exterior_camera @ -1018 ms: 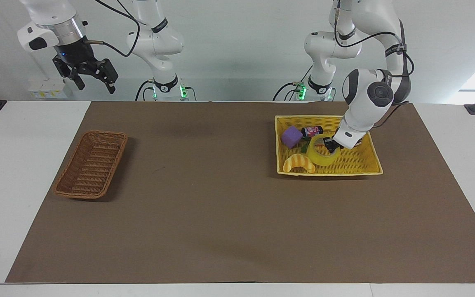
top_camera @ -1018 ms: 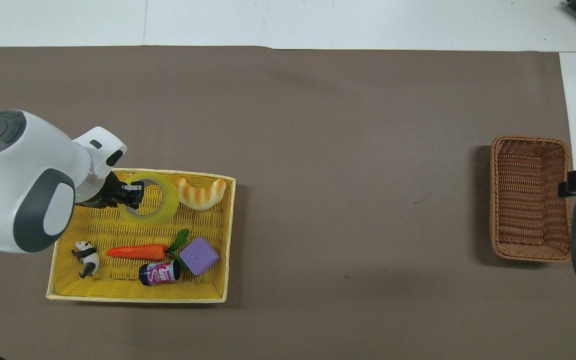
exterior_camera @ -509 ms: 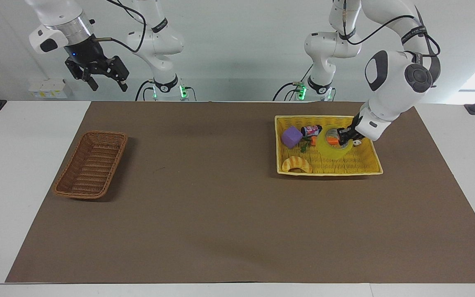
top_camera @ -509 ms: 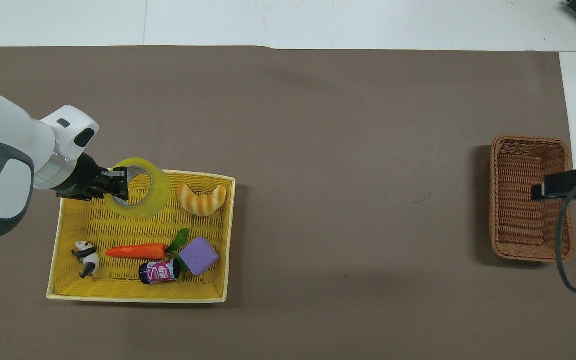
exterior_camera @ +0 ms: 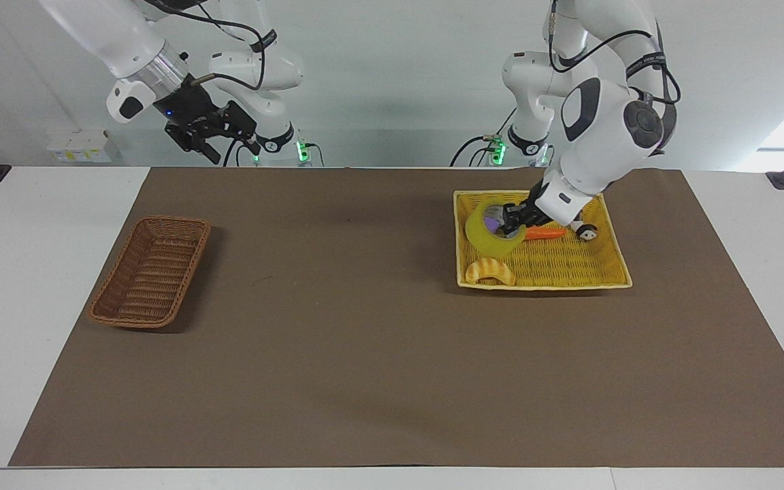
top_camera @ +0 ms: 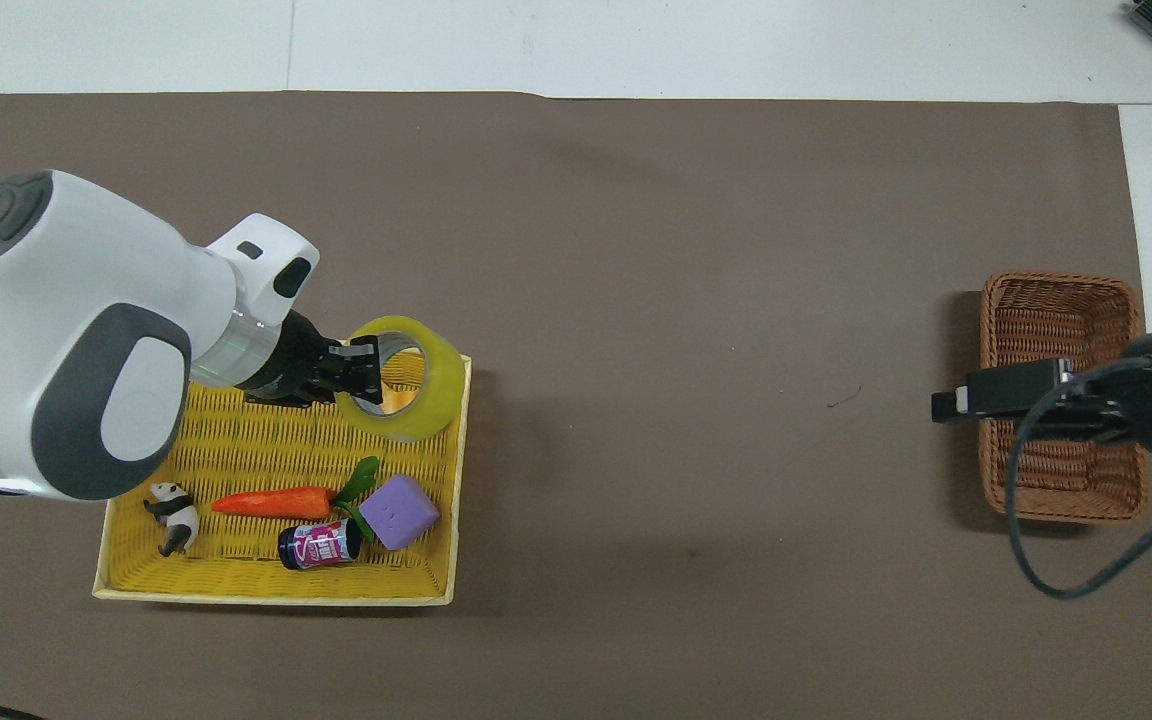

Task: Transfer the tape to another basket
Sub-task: 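Grasp the tape roll with the left gripper and lift it, then carry the tape with the left gripper while the right gripper approaches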

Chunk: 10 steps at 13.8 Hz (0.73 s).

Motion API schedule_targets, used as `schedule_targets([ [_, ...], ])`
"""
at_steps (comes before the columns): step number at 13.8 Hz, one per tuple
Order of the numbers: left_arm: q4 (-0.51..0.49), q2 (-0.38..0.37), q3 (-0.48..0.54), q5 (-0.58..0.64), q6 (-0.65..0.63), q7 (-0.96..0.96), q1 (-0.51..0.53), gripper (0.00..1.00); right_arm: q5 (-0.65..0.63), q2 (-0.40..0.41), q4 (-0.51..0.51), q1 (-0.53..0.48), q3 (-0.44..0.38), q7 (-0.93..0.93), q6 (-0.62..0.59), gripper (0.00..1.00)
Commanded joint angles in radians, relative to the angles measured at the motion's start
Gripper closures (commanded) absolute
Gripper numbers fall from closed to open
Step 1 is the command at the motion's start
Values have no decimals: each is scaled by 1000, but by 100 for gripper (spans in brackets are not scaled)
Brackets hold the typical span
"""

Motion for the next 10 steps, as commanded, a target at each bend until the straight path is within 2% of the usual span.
schedule_targets([
  [1,50,14,-44,-44,3,-92,-27,100,153,-14,-95,7,4,29,86,0],
  [5,104,22,-157,-71,18,-237,-30,100,355,23,-123,51,4,100,130,0],
  [8,104,26,-190,-90,187,-293,-105,100,507,42,-143,126,4,147,217,0],
  [10,104,26,-191,-105,239,-355,-153,100,566,39,-175,169,4,148,280,0],
])
